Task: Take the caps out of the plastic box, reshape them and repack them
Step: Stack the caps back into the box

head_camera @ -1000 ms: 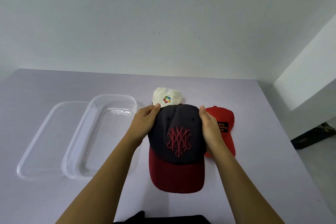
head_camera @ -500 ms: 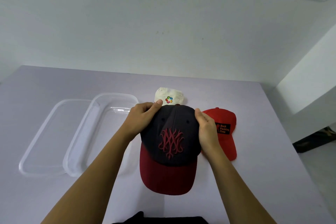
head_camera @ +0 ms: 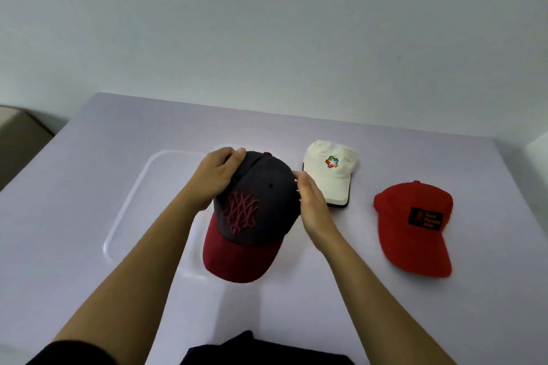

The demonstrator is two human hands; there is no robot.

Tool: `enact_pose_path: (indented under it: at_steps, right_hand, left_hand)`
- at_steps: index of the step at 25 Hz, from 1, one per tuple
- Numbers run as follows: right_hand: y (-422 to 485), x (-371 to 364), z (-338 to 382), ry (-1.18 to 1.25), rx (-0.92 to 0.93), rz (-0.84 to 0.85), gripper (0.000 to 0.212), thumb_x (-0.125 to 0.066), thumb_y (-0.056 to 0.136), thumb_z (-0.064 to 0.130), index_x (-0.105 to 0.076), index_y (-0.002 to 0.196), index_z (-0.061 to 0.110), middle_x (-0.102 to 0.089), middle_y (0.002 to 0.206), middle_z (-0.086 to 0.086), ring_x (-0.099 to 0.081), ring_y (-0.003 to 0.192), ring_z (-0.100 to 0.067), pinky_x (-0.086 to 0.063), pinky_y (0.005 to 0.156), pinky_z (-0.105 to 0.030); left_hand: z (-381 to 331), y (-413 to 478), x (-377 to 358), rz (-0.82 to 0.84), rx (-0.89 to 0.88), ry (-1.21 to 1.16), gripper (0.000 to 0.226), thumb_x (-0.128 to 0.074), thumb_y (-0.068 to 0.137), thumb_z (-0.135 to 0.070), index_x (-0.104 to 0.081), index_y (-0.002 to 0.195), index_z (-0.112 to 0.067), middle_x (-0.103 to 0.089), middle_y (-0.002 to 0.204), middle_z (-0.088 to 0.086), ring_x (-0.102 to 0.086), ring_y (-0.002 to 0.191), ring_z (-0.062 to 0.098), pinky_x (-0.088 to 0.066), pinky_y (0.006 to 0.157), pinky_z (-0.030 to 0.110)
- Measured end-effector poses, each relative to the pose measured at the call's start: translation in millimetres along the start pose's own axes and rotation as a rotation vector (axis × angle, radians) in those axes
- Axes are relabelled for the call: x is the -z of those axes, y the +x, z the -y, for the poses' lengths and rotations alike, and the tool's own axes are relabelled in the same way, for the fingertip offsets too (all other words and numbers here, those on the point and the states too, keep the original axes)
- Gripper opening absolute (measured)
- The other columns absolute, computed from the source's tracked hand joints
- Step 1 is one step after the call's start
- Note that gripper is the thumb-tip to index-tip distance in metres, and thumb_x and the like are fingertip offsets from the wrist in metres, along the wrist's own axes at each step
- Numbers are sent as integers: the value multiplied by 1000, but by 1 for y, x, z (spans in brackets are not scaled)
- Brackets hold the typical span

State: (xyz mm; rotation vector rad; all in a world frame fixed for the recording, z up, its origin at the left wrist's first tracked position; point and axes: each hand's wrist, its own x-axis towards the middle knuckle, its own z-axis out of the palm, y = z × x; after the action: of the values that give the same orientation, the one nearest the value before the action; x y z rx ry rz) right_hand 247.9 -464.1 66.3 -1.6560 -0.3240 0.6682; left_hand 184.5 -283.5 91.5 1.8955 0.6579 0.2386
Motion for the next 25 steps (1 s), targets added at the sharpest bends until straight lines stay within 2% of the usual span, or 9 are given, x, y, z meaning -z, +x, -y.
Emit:
enact_pose_path:
  at_steps: [4, 6, 8, 10, 13, 16, 19, 21, 25]
  right_hand:
    - [12, -31, -30, -195, -91, -98, 44, -30, 100, 30, -31, 142, 18, -36, 147, 0, -34, 134, -14, -28, 108, -27]
    - [6, -43, -52, -342, -232, -107, 49, -31, 100, 26, -20, 146, 14, -25, 153, -6, -26, 140, -21, -25, 111, -33]
    - [-4, -55, -74, -410, -311, -69, 51, -29, 100, 27, -16, 147, 12, -25, 153, -8, -26, 141, -25, -24, 112, -34]
    - [-10, -64, -89, -434, -304, -63, 50, -26, 101, 31, -19, 147, 12, -38, 147, -11, -37, 135, -27, -30, 109, -34]
    - [-11, -72, -95, -558, -239, -132, 46, -22, 101, 30, -27, 143, 12, -61, 122, -16, -56, 114, -32, -43, 95, -36]
    - [-8, -77, -99, -633, -198, -211, 42, -22, 101, 28, -38, 136, 10, -67, 100, -16, -64, 95, -32, -49, 80, -36]
    - [-7, -80, -103, -666, -155, -252, 38, -24, 101, 25, -44, 127, 7, -65, 79, -13, -65, 74, -30, -51, 65, -37]
    - [-5, -80, -104, -683, -151, -260, 36, -25, 101, 25, -46, 124, 6, -63, 75, -12, -64, 72, -30, -51, 63, -39]
    - [-6, -78, -103, -658, -154, -236, 37, -25, 101, 25, -43, 128, 7, -65, 83, -13, -64, 78, -29, -51, 68, -37]
  left_hand:
    - [32, 21, 36, -70, 37, 40, 42, -44, 95, -45, -40, 66, -14, -36, 61, -2, -34, 57, 15, -30, 56, 30]
    - [44, 30, 37, -95, 48, 101, 43, -43, 95, -44, -37, 63, -15, -36, 60, -3, -34, 57, 15, -29, 55, 30]
    - [55, 37, 31, -83, 56, 155, 44, -43, 96, -42, -35, 62, -15, -37, 59, -2, -35, 56, 15, -29, 54, 31]
    - [64, 43, 21, -49, 67, 214, 45, -42, 97, -40, -35, 61, -15, -39, 60, -1, -37, 57, 15, -30, 53, 31]
    - [84, 45, 6, 17, 123, 263, 44, -40, 97, -40, -39, 64, -11, -43, 62, 1, -41, 61, 17, -32, 54, 28]
    - [109, 41, -4, 58, 201, 252, 43, -40, 97, -41, -41, 68, -9, -44, 64, 1, -42, 64, 18, -33, 55, 28]
    - [126, 35, -6, 33, 244, 214, 43, -39, 97, -42, -47, 75, -6, -47, 68, 1, -43, 65, 17, -34, 56, 26]
    - [130, 33, -6, 13, 251, 199, 45, -39, 97, -42, -52, 83, -1, -49, 70, 1, -44, 66, 16, -35, 56, 25]
    - [129, 35, -8, 80, 292, 227, 44, -35, 98, -45, -49, 87, -5, -52, 76, 2, -49, 75, 21, -36, 60, 27]
